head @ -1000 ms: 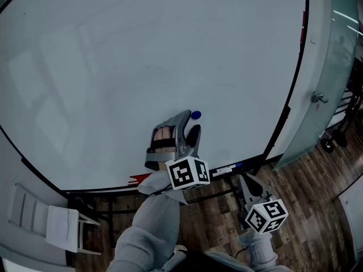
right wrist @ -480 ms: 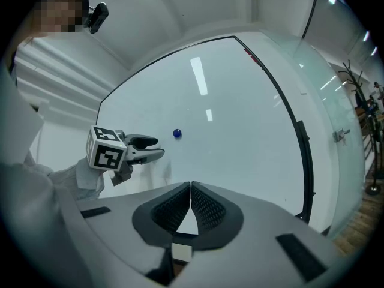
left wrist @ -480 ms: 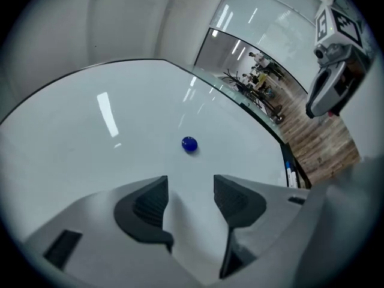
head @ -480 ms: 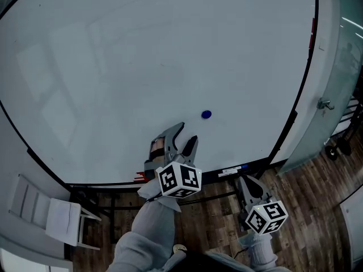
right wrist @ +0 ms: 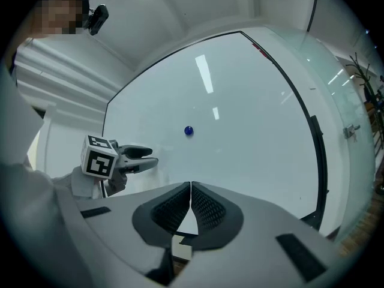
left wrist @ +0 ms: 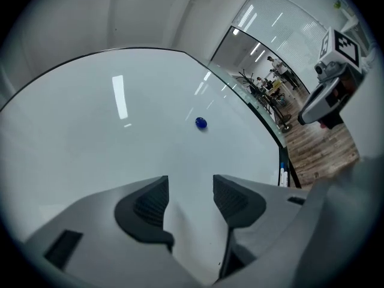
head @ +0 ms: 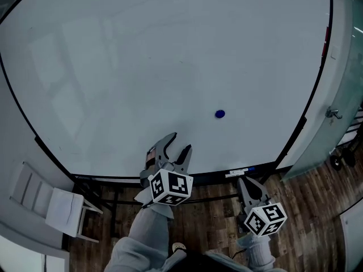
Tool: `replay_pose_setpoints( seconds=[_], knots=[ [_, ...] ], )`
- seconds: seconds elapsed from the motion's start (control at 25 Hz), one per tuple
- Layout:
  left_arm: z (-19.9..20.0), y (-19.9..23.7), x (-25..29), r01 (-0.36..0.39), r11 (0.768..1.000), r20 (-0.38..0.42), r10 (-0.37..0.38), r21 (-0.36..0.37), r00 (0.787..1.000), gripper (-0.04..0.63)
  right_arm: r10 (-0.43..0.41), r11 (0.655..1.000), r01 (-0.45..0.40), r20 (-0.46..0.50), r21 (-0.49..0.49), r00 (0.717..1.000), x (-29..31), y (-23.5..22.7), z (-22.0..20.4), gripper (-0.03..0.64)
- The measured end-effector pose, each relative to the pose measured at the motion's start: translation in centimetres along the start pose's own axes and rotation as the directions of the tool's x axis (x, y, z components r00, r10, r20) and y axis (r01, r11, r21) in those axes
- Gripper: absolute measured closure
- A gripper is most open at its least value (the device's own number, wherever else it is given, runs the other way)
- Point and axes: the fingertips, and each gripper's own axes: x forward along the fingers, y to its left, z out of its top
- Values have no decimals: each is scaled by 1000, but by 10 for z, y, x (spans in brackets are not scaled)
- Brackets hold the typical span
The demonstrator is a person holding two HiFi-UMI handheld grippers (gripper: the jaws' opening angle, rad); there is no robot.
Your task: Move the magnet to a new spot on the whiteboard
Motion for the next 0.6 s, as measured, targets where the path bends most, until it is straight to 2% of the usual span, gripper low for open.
replay_pose_setpoints(
  seconds=[0.28,0.6],
  knots=[
    [-16,31,-27,-45,990,11,47,-131,999,365,51,999,-51,-13,7,999,13,16,-8,588],
    [-42,56,-65,-89,949,22,101,-303,995,385,119,993,-119,-37,5,992,37,37,-17,588]
  ],
)
